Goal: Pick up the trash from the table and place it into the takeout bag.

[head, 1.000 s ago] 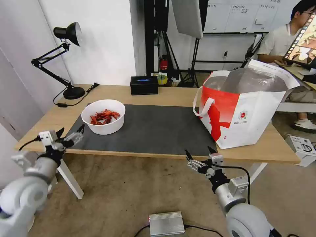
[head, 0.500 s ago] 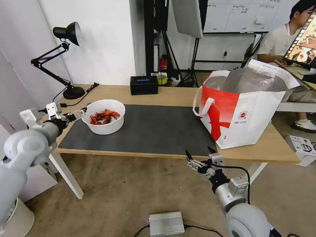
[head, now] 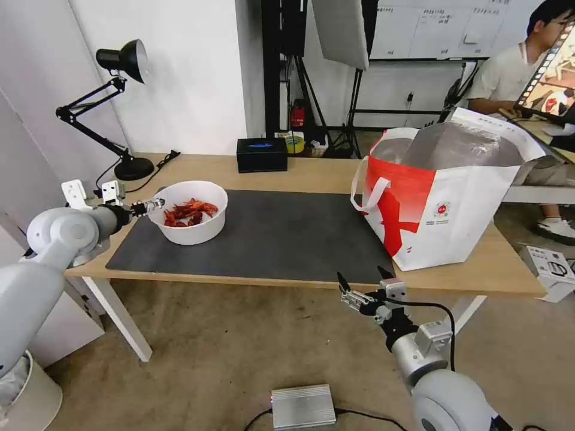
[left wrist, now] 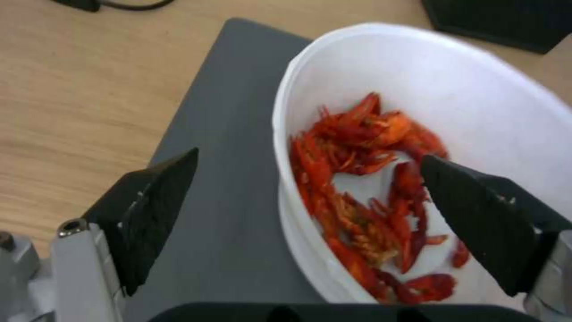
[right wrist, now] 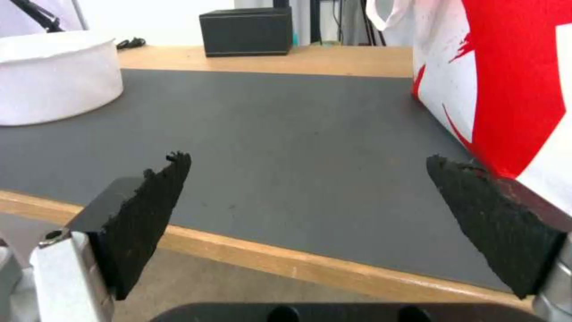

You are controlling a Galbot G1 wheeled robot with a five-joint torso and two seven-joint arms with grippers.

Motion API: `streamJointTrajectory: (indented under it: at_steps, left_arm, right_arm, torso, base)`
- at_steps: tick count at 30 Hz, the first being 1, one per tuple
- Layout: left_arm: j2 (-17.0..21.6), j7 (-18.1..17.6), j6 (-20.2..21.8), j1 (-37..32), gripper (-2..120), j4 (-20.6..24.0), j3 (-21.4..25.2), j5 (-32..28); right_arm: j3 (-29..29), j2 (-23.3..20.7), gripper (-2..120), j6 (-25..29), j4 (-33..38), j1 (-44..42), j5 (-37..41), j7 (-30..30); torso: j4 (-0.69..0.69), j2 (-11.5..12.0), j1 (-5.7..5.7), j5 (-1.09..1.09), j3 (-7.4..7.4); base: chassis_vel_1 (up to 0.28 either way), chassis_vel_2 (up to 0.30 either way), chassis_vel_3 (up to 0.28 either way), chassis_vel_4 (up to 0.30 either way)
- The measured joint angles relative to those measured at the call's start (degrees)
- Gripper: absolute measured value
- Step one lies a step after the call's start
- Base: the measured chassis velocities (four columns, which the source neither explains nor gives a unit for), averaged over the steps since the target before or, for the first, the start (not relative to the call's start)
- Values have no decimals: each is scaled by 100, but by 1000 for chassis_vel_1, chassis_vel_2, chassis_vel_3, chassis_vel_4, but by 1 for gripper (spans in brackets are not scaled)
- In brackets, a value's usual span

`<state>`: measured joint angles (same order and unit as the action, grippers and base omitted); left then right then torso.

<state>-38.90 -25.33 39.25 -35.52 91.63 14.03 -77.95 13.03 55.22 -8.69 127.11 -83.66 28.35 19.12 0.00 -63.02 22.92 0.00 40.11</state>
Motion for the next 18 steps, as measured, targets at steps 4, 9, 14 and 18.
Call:
streamJointTrajectory:
  at_steps: [4, 9, 14, 18]
  left_arm:
    - [-11, -61, 148, 152, 100, -85, -144, 9]
    - [-52, -172, 320, 411, 100, -217, -370, -2]
    - [-88, -430, 321, 629, 96, -354, -556, -288]
    - [-73, -614, 319, 724, 82, -410, -676, -413]
  right_arm:
    - [0, 0, 100, 0, 0, 0, 0, 0]
    - [0, 0, 100, 0, 0, 0, 0, 0]
    - [0, 0, 100, 0, 0, 0, 0, 0]
    - [0, 0, 100, 0, 0, 0, 0, 0]
  torso:
    - [0, 0, 0, -1, 0]
    - [0, 0, 0, -1, 0]
    - [-1, 0, 0, 0, 0]
    - [0, 0, 0, -1, 0]
  base:
    - [0, 0, 0, 0]
    - [0, 0, 0, 0]
    - [0, 0, 0, 0]
    - [0, 0, 0, 0]
